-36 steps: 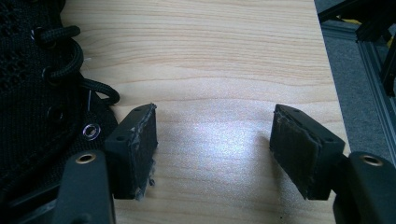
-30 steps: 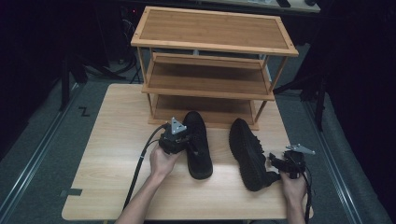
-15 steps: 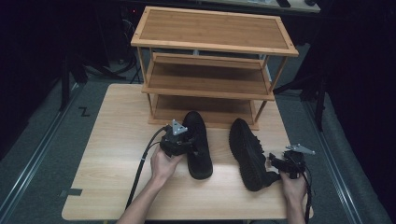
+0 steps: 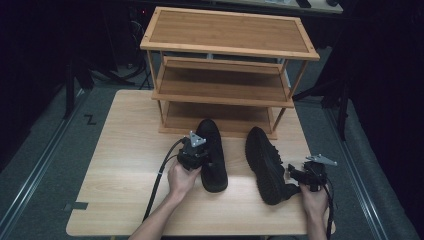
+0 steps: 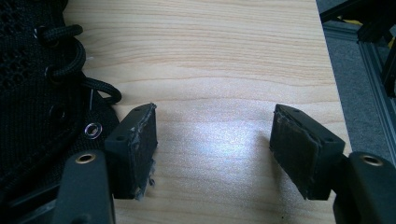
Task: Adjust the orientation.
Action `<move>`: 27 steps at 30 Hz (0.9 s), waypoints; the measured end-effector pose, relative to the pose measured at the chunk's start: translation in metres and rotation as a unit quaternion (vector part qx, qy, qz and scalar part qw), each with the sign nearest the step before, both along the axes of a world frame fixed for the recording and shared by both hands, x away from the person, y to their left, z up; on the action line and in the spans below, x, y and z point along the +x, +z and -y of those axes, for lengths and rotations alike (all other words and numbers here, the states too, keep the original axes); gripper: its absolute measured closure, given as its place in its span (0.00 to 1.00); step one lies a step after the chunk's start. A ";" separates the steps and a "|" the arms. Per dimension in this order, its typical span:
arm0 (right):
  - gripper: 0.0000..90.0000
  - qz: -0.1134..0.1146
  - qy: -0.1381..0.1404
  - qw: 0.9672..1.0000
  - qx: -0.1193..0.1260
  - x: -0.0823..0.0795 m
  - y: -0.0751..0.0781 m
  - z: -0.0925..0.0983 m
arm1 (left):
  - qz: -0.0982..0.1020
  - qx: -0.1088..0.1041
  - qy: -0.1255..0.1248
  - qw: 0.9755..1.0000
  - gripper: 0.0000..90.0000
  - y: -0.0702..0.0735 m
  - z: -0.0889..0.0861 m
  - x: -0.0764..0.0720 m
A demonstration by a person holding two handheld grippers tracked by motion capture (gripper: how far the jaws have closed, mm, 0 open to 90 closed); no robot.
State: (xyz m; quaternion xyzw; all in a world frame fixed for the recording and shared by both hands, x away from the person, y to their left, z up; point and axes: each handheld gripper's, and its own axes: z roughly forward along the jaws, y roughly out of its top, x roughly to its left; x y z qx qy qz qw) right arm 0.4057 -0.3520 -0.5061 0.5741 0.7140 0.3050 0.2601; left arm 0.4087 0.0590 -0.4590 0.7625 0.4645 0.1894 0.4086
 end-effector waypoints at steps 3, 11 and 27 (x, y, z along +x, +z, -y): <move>0.36 0.000 0.001 1.000 0.000 0.000 0.000 0.000 | -0.003 -0.013 0.005 1.000 0.88 0.001 -0.001 -0.001; 0.36 0.000 0.002 1.000 0.000 0.000 0.000 0.000 | -0.007 -0.048 -0.010 0.999 0.96 0.004 0.006 -0.002; 0.36 -0.001 0.004 1.000 0.000 0.000 0.000 -0.001 | -0.008 -0.066 -0.005 0.998 0.97 0.010 -0.009 0.004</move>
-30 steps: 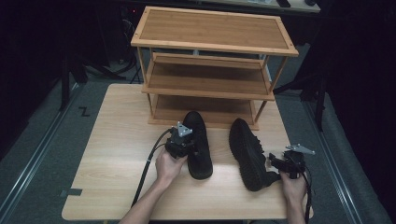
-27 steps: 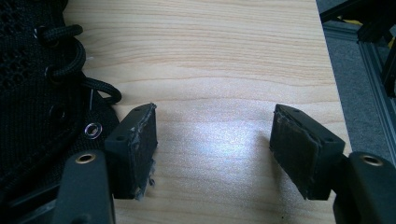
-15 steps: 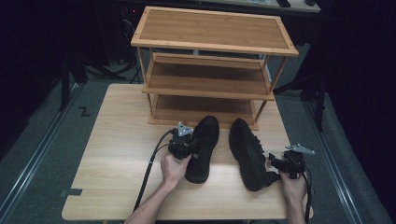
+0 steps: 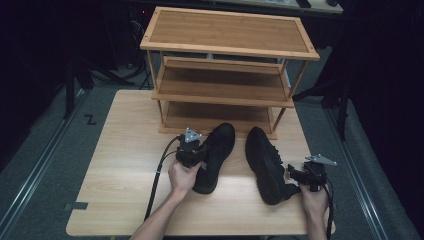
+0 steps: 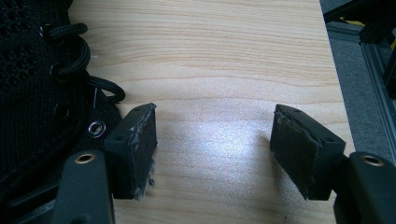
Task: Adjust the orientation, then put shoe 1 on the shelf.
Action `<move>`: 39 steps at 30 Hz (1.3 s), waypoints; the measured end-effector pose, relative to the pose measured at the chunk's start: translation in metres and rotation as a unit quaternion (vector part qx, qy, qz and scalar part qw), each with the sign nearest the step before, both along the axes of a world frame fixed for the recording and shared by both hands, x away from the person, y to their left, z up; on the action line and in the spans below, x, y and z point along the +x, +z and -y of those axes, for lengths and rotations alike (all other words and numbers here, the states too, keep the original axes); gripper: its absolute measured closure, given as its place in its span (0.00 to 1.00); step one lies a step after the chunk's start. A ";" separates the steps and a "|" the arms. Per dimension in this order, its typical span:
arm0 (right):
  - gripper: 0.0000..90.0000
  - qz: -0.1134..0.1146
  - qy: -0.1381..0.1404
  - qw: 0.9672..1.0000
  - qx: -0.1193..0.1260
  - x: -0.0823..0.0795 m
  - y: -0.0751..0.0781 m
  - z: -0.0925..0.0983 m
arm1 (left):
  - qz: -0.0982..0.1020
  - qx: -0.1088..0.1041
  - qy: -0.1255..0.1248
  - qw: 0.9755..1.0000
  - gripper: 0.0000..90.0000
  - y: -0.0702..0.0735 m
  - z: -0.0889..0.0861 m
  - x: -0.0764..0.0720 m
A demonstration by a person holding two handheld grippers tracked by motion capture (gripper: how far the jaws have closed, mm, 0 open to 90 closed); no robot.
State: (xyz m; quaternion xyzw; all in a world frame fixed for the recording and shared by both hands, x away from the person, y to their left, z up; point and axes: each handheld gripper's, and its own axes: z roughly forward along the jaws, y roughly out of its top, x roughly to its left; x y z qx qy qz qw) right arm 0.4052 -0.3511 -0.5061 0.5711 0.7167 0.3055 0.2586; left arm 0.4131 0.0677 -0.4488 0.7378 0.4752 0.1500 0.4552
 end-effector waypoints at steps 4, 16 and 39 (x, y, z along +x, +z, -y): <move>0.36 0.000 -0.001 1.000 0.000 0.000 0.000 0.000 | 0.005 0.012 -0.002 1.000 0.97 0.004 0.002 0.004; 0.36 0.001 0.001 1.000 -0.001 0.000 0.000 -0.002 | 0.010 0.037 -0.011 0.999 0.97 0.017 0.011 0.022; 0.36 0.000 -0.002 1.000 0.000 0.000 0.000 -0.004 | 0.004 0.041 0.018 0.999 0.97 0.026 0.014 0.060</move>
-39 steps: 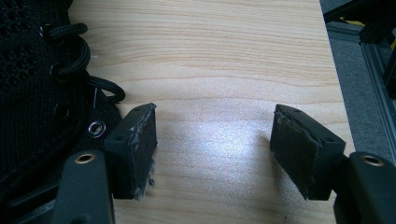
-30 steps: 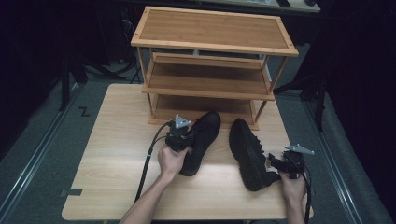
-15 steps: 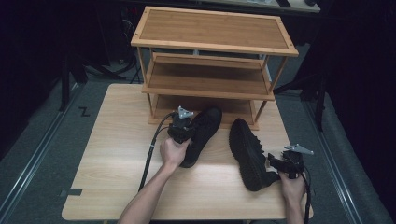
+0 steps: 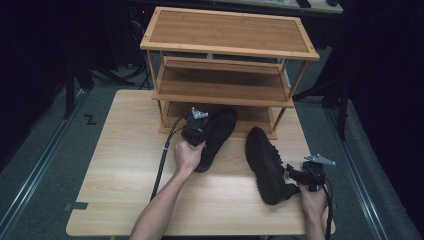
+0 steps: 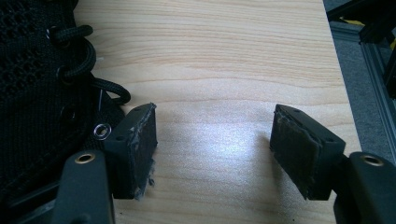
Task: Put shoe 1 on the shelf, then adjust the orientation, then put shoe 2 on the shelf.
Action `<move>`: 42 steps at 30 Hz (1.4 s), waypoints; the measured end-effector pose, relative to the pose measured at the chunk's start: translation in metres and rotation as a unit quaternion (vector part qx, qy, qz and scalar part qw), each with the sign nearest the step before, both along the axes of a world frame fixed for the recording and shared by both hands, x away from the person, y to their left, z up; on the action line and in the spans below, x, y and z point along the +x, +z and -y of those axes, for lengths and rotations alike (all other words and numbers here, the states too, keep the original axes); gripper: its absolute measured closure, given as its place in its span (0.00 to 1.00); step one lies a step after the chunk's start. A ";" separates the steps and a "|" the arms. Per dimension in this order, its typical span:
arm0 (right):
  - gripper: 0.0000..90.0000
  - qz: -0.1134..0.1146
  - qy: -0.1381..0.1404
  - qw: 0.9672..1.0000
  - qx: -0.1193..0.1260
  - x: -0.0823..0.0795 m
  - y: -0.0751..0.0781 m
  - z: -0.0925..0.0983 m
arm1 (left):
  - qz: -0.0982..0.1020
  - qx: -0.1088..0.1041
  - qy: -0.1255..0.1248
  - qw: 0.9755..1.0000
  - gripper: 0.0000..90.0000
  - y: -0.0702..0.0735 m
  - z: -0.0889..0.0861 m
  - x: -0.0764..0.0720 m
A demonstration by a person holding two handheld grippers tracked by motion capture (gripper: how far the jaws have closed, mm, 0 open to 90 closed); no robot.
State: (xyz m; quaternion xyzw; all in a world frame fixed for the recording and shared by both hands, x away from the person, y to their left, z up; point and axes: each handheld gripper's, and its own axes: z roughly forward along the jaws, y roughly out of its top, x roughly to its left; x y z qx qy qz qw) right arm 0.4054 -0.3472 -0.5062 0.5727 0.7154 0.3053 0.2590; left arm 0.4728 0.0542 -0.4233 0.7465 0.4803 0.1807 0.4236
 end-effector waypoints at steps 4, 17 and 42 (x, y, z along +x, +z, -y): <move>0.36 0.000 0.000 1.000 0.000 0.000 0.000 0.000 | 0.000 0.001 0.007 1.000 0.97 0.001 0.003 0.005; 0.36 0.000 0.004 1.000 -0.001 0.001 0.000 0.000 | 0.002 -0.004 0.023 1.000 0.97 -0.005 -0.002 0.015; 0.35 -0.001 0.009 1.000 0.000 0.000 0.000 -0.001 | 0.010 -0.043 0.063 0.997 0.97 -0.009 -0.015 0.028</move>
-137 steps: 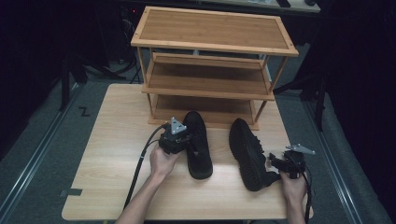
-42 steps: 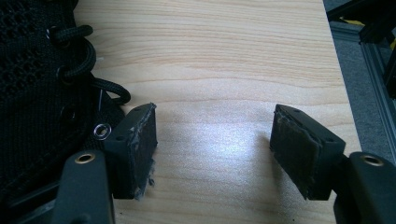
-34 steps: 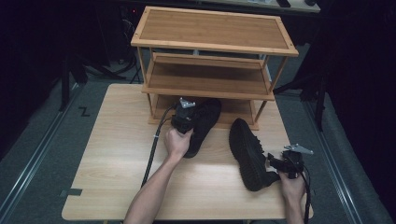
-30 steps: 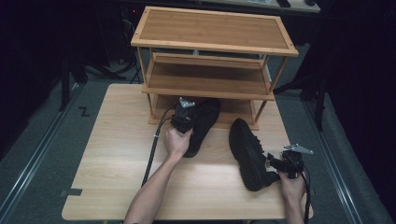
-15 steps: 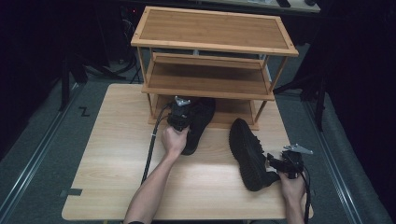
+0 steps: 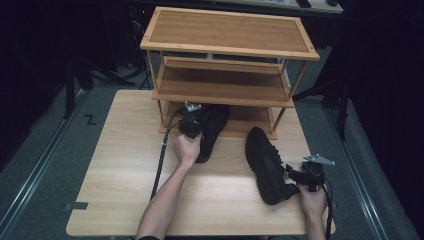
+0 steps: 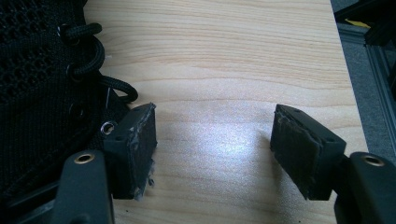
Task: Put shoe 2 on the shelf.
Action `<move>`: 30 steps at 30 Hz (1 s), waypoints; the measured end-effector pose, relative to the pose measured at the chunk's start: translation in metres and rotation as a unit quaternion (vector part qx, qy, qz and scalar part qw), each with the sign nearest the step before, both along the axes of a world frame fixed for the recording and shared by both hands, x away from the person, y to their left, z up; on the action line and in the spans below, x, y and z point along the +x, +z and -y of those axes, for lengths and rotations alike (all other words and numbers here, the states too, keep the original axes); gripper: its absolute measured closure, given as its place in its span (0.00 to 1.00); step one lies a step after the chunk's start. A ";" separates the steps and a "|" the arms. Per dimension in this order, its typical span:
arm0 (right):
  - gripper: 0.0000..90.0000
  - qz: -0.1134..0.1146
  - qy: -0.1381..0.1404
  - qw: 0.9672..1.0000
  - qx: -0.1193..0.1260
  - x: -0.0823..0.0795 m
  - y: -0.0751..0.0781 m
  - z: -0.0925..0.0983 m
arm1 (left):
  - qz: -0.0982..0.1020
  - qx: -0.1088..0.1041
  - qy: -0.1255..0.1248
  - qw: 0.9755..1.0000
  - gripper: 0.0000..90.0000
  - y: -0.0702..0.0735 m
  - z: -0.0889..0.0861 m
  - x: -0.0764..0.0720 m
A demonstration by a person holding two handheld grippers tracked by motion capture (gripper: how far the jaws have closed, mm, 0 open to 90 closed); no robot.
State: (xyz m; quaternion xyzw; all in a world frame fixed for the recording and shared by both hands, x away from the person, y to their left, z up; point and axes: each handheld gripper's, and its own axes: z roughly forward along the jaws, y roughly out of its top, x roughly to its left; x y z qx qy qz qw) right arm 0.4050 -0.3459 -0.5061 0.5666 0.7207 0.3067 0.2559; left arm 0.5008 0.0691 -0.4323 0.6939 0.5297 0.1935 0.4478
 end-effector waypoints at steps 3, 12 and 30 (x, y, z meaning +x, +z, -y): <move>0.35 0.000 0.000 1.000 0.000 0.000 0.000 0.000 | 0.001 -0.002 0.001 1.000 0.97 0.001 0.000 0.001; 0.35 0.000 0.000 1.000 0.000 0.000 0.000 0.000 | 0.010 -0.005 0.002 1.000 0.97 0.007 0.012 0.010; 0.35 0.000 0.002 1.000 0.000 0.000 0.000 0.000 | 0.011 -0.020 0.047 0.999 0.97 -0.004 0.023 0.030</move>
